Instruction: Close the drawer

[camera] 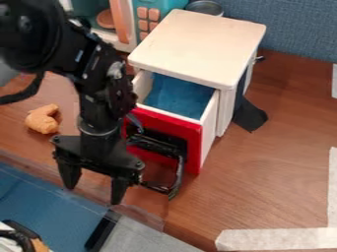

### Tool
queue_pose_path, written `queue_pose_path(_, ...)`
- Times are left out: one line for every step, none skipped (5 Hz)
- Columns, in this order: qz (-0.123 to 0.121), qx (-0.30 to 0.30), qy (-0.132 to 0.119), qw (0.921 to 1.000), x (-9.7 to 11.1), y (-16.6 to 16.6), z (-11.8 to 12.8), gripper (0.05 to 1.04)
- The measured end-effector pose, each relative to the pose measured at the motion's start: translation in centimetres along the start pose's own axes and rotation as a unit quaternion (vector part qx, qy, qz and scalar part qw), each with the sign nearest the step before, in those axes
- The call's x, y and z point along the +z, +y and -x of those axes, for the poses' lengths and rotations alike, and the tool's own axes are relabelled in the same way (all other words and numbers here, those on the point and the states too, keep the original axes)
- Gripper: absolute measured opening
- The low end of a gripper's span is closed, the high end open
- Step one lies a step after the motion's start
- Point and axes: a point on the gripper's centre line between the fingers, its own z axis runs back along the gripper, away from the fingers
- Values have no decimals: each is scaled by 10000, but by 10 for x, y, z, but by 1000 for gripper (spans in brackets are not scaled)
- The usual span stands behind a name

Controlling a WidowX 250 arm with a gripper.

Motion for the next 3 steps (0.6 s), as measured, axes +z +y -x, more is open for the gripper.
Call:
queue_pose_path(-72,-50,-15,10000,-8,-4,-4,1001)
queue_pose_path(-27,-14,-71,10000,-8,-6,-10,1001)
queue_pose_path(101,151,-226,9996,-2,-10,-31,1001)
